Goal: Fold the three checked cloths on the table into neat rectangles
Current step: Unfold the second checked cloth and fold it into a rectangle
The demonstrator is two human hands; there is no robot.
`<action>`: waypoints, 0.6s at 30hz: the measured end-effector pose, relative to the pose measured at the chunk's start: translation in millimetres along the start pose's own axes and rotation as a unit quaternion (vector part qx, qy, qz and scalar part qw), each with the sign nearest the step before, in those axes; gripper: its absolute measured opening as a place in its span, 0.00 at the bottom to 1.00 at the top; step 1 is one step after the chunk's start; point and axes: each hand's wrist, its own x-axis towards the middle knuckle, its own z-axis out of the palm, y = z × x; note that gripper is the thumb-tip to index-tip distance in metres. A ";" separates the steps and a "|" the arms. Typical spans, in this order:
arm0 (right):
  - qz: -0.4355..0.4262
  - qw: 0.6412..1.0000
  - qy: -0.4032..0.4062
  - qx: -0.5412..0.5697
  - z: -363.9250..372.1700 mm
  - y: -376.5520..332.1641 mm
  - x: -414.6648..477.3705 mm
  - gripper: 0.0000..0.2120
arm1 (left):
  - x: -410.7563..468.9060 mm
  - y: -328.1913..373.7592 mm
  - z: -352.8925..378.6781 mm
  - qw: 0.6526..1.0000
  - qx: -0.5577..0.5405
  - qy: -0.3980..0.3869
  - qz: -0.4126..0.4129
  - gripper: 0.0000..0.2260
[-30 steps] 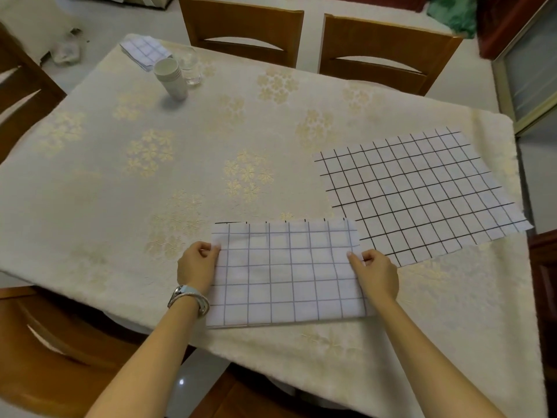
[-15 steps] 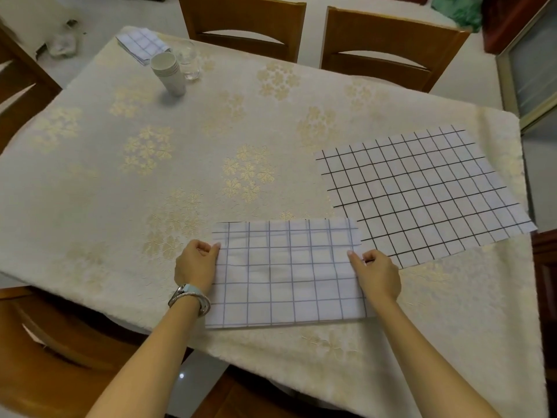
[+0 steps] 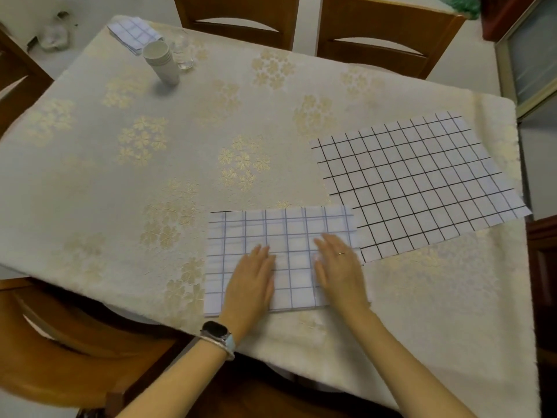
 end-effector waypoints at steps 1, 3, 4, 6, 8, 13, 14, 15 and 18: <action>-0.029 0.999 -0.032 -0.007 9.5 -5.9 -5.0 0.21 | 0.0 4.0 6.8 0.999 0.017 -0.033 0.013 0.21; -0.062 0.993 -0.098 -0.019 24.3 -13.0 -14.0 0.24 | -1.5 7.3 17.1 0.996 0.041 -0.080 0.005 0.26; -0.066 0.990 -0.123 -0.028 29.4 -14.4 -18.0 0.25 | -3.1 7.2 21.1 0.994 0.046 -0.095 -0.005 0.28; -0.065 0.985 -0.155 -0.048 37.8 -12.3 -24.0 0.28 | -6.9 4.6 28.1 0.992 0.057 -0.109 -0.013 0.32; -0.062 0.981 -0.173 -0.066 42.7 -9.1 -25.2 0.30 | -9.3 1.1 30.9 0.990 0.069 -0.118 -0.012 0.33; -0.070 0.973 -0.205 -0.086 41.3 -4.5 -27.0 0.31 | -13.7 -3.0 29.4 0.990 0.060 -0.127 -0.020 0.35; -0.066 0.973 -0.204 -0.087 38.9 -1.7 -28.1 0.31 | -16.5 -6.7 28.4 0.990 0.058 -0.123 -0.029 0.36; -0.057 0.974 -0.201 -0.088 36.2 3.2 -29.3 0.32 | -19.6 -12.6 26.3 0.990 0.058 -0.119 -0.042 0.36; -0.017 0.977 -0.194 -0.087 24.8 23.0 -32.8 0.32 | -29.6 -37.7 18.6 0.990 0.064 -0.108 -0.066 0.37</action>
